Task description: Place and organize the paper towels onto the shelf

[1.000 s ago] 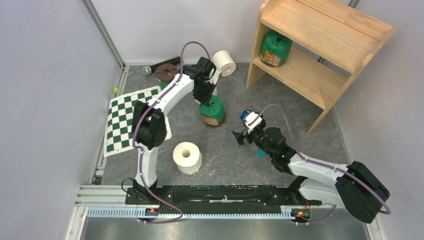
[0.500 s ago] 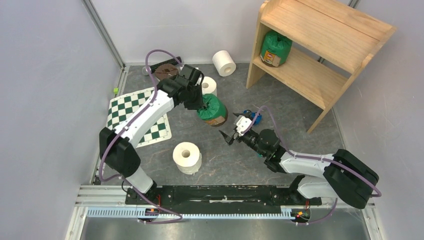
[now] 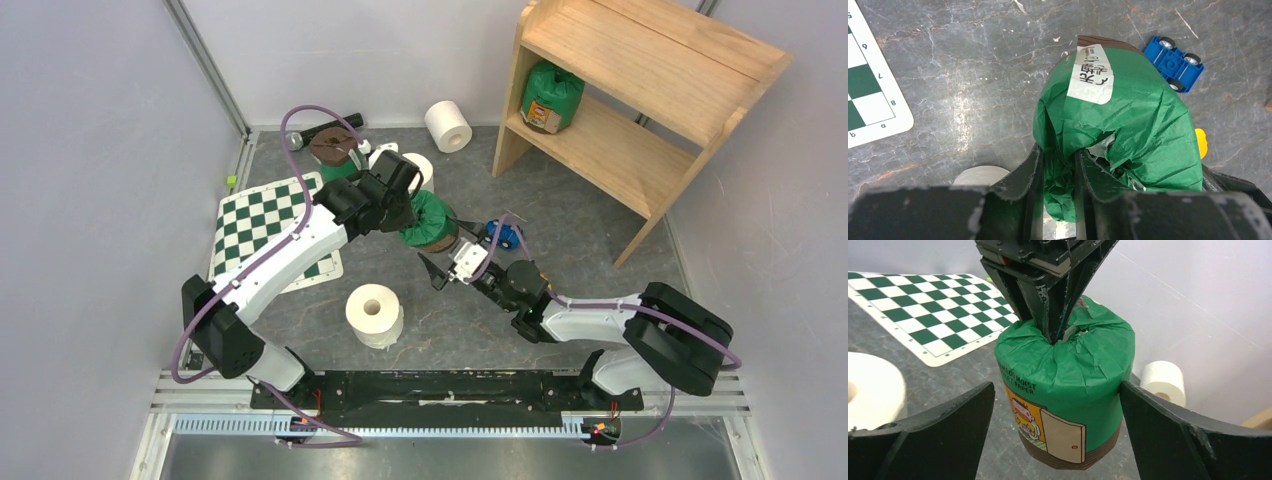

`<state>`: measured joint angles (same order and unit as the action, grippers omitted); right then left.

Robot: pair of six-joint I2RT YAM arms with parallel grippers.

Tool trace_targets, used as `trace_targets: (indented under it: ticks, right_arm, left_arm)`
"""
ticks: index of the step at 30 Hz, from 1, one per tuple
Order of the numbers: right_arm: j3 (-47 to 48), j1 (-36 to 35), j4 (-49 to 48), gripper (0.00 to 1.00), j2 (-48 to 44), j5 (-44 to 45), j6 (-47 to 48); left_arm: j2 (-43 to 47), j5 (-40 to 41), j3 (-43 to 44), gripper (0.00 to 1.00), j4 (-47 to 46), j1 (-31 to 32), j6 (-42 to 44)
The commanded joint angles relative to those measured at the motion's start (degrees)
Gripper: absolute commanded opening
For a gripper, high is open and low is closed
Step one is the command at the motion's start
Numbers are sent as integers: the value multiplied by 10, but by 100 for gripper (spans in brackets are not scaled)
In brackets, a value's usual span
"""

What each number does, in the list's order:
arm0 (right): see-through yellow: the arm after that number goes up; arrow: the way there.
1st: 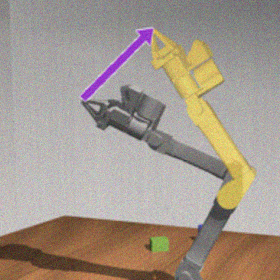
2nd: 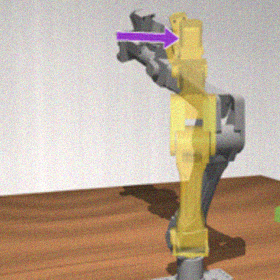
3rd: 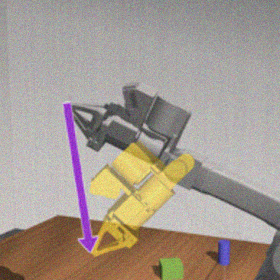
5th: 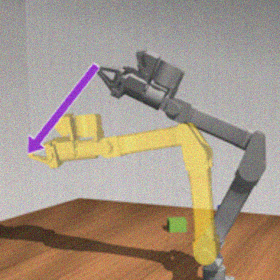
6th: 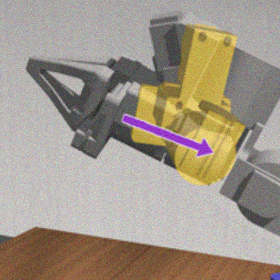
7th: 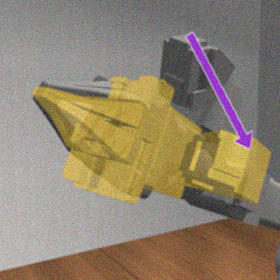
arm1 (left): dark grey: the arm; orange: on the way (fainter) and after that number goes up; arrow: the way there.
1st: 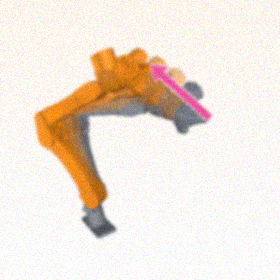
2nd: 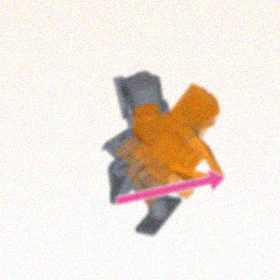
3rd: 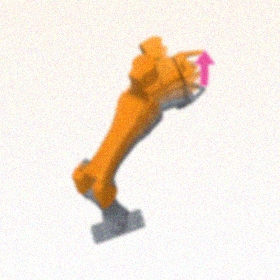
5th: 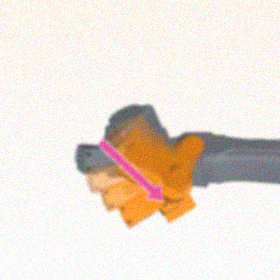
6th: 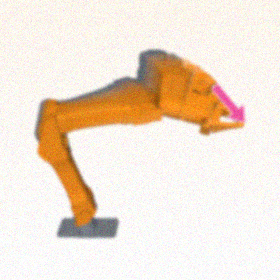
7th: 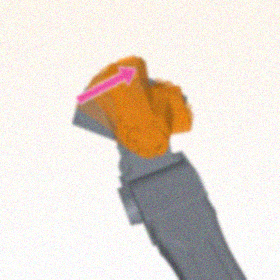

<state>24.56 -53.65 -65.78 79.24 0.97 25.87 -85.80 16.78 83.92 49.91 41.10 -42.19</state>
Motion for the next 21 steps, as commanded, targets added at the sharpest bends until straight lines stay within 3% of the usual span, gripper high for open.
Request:
trace_targets:
  ticks: [1, 6, 16, 21]
  right_arm:
    - [33, -21, -50, 98, 20, 72, 53]
    - [44, -33, -85, 98, 52, 161, 79]
    - [41, -35, -46, 98, 55, 21, 105]
    - [51, -35, -21, 98, 58, 9, 108]
  left_arm:
    - [30, 37, -1, 2, -50, 10, -38]
    - [36, 28, -2, 2, -59, 19, -46]
    - [44, 16, 5, 2, -61, 26, -34]
    - [46, 4, 5, 2, -61, 31, -29]
